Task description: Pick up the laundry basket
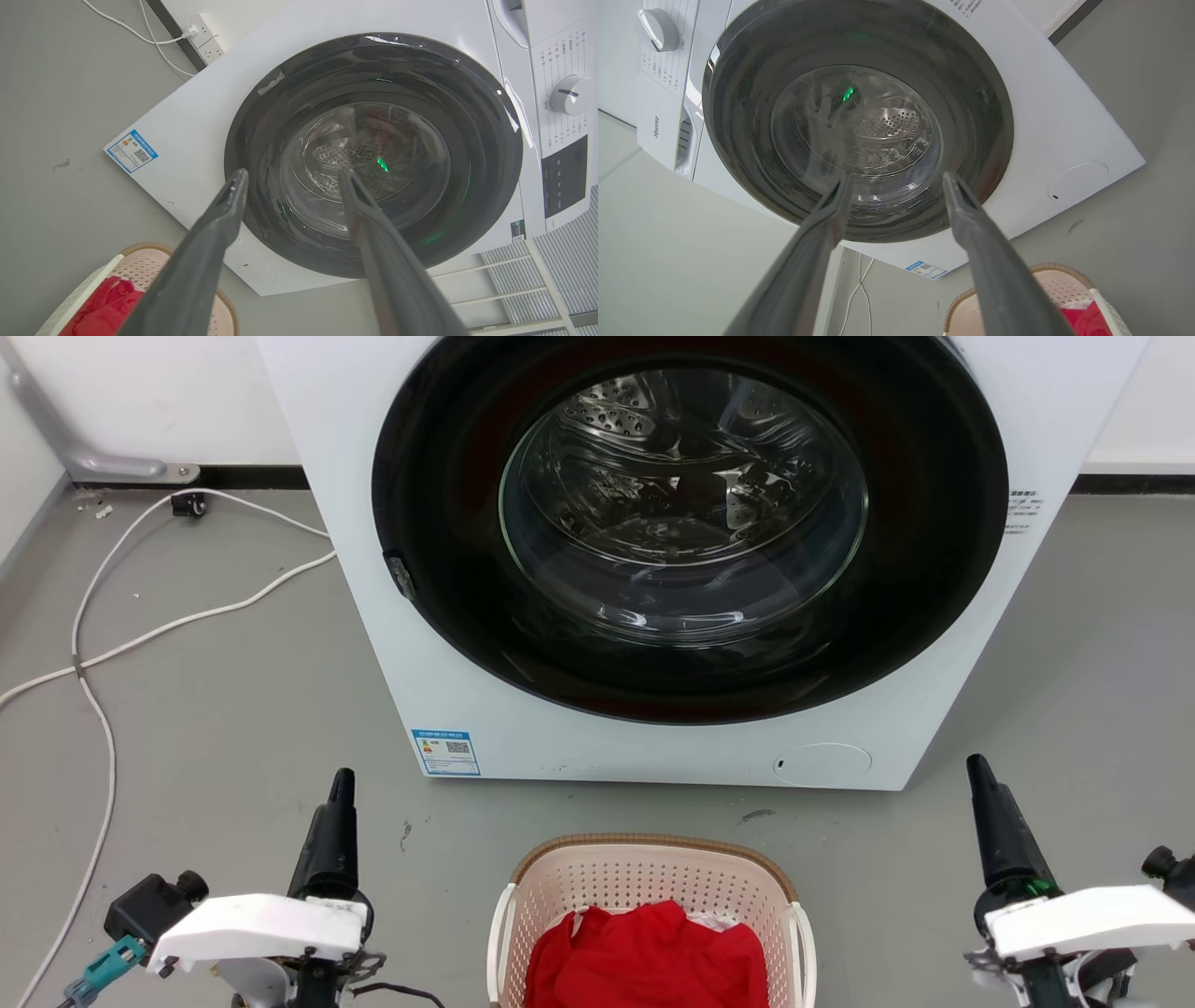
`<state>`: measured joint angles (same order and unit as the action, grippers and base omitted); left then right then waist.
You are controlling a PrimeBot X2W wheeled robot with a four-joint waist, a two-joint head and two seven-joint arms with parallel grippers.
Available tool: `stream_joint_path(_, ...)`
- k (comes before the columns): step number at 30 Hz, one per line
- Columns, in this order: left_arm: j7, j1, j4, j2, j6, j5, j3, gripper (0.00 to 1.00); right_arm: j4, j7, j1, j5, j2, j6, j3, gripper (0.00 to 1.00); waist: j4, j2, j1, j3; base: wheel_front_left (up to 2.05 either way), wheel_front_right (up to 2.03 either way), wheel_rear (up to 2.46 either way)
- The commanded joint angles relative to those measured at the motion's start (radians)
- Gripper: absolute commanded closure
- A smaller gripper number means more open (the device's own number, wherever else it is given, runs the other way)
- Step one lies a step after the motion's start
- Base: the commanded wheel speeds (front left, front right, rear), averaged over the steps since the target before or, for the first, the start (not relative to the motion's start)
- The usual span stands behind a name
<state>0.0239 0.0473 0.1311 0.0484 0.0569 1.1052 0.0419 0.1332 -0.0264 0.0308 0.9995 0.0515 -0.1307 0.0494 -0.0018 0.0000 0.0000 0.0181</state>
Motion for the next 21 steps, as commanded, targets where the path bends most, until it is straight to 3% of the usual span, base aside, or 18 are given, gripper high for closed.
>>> stream_joint_path(1, 0.014, 0.003, -0.023, 0.002, -0.006, -0.049, -0.007, 0.0, -0.022, -0.012, -0.001, -0.06, 0.002, 0.0, -0.008, 0.0, 0.0, 0.0, 0.0, 0.001, 0.0, 0.0, 0.0)
stream_joint_path(21, 0.078, -0.033, -0.055, 0.002, -0.015, -0.298, -0.041, 0.0, -0.044, -0.076, -0.037, -0.361, 0.001, 0.0, -0.034, 0.0, -0.002, 0.0, 0.0, 0.0, 0.0, 0.0, 0.0)
